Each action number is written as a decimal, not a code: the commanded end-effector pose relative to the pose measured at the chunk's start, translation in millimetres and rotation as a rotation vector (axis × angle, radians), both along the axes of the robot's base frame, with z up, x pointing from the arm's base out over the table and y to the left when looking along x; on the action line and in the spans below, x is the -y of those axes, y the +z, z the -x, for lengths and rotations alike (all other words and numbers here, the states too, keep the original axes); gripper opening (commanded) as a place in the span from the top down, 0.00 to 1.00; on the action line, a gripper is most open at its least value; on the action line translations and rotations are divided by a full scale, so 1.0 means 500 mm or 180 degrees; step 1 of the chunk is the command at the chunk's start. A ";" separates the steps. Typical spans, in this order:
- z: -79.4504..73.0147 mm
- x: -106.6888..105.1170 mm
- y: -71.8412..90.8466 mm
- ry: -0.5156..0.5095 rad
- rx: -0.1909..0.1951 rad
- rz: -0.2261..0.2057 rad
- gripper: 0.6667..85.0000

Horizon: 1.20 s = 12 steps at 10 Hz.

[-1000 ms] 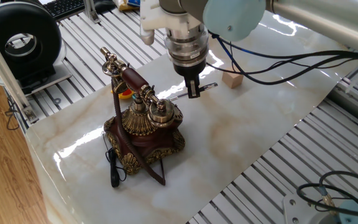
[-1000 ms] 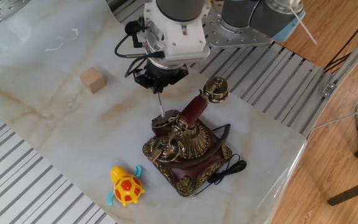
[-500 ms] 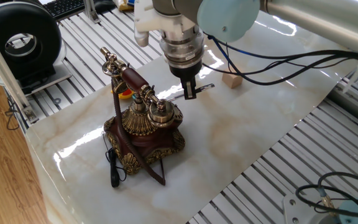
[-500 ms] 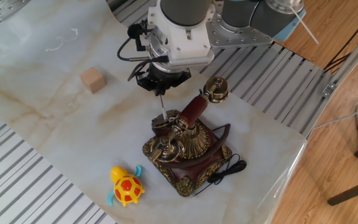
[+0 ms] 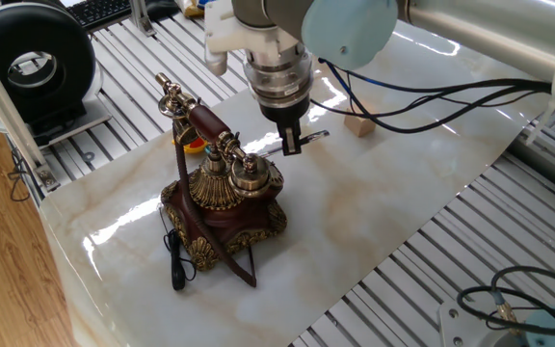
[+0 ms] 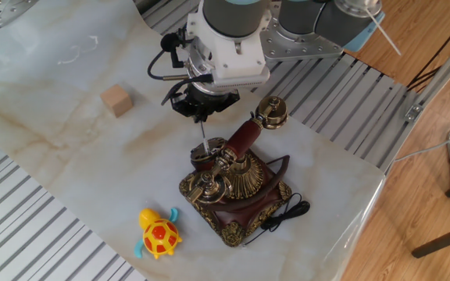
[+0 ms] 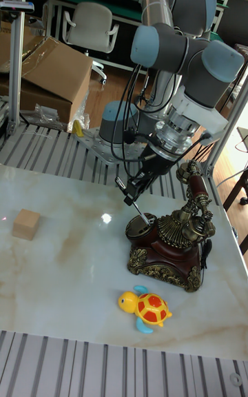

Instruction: Dial a number on an old rotary phone

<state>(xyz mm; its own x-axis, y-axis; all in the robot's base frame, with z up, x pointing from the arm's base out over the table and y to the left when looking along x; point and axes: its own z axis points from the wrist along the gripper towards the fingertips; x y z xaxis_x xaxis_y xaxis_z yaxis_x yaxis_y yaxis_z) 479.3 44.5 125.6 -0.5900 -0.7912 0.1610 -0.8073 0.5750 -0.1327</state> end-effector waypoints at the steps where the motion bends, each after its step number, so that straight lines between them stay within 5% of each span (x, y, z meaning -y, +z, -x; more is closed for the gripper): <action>1: -0.010 0.006 -0.007 0.0058 -0.0011 -0.0077 0.99; 7: -0.044 0.021 -0.058 0.0137 0.0014 -0.0104 0.99; 12: -0.037 0.041 -0.086 0.0255 -0.0095 -0.0094 0.99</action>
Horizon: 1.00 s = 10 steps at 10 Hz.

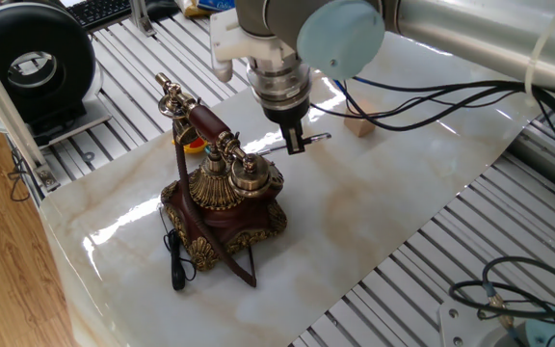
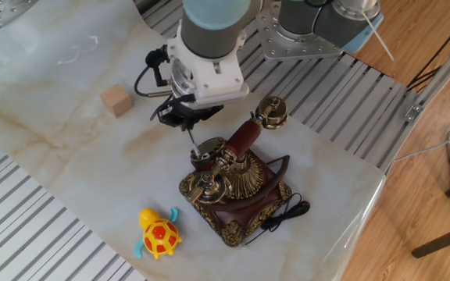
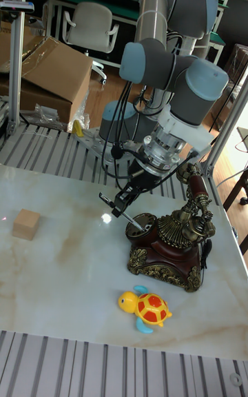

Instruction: Dial a number on an old rotary phone

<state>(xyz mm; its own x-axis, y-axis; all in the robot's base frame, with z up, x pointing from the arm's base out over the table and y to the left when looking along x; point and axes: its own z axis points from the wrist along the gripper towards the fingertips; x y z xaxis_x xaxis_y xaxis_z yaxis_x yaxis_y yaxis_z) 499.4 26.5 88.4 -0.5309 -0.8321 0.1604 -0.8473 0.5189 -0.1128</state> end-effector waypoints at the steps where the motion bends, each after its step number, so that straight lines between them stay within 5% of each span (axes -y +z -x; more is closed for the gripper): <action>1: 0.008 0.006 -0.010 0.0032 -0.0075 -0.0064 0.99; 6: 0.014 0.016 0.008 0.0055 -0.0135 -0.0026 0.99; 10: 0.027 0.001 0.059 -0.0130 -0.0201 0.0039 0.99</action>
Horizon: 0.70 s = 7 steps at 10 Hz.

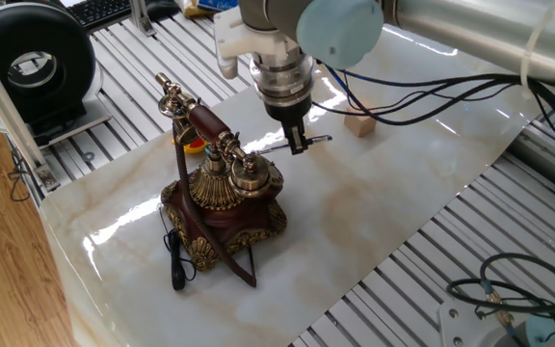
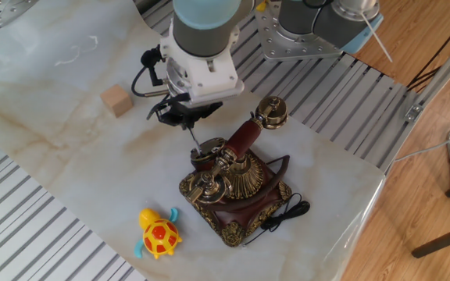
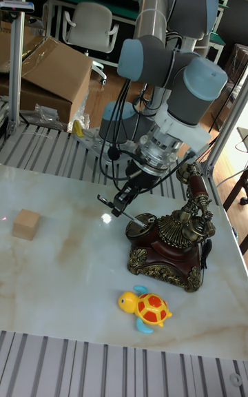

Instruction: Dial a number on an old rotary phone

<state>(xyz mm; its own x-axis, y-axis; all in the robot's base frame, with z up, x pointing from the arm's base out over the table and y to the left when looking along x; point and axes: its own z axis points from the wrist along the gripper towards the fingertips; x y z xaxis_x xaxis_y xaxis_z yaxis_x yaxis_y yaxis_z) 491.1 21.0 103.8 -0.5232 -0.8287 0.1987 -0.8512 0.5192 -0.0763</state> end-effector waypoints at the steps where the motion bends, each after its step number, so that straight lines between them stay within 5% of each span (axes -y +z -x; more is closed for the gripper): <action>1: 0.022 -0.010 0.046 -0.0247 -0.0050 0.0020 0.99; 4: 0.089 -0.054 0.076 -0.0839 -0.0220 -0.0212 0.99; 7: 0.110 -0.041 0.083 -0.0966 -0.0254 -0.0143 0.99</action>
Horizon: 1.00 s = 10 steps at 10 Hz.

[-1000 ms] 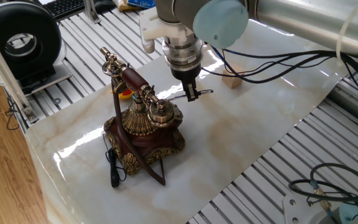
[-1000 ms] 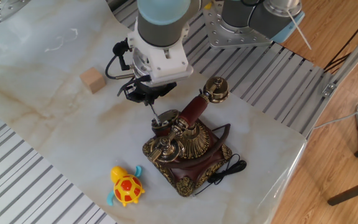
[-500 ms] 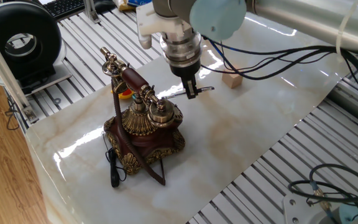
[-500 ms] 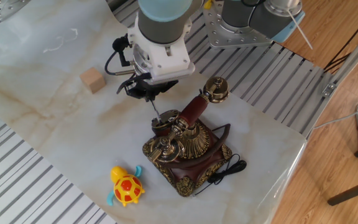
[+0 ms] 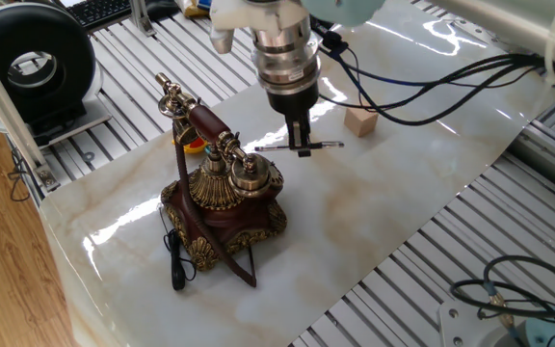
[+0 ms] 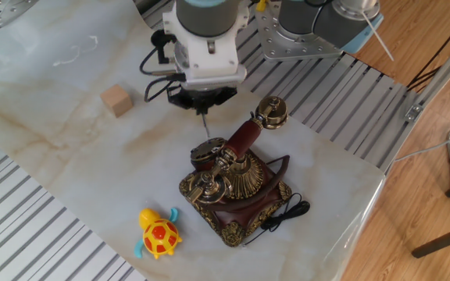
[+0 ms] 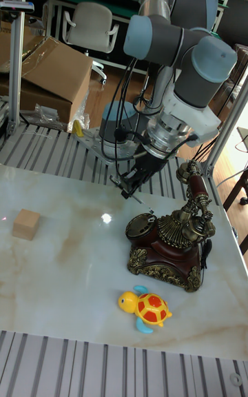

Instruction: Dial a number on an old rotary phone

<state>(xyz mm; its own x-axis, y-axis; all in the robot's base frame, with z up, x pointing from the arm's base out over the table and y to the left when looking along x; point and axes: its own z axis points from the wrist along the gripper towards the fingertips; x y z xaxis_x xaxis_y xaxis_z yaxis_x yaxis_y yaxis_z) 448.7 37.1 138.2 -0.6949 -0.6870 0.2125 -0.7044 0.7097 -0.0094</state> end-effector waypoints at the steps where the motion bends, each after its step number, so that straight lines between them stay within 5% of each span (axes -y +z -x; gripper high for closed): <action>1: 0.026 -0.009 0.013 -0.0216 -0.0060 -0.0047 0.99; 6: 0.018 -0.017 -0.001 -0.0293 -0.0020 -0.0080 0.99; 7: 0.020 -0.038 -0.002 -0.0409 -0.0026 -0.0188 0.99; 10: 0.013 -0.027 -0.012 -0.0408 -0.0010 -0.0092 0.99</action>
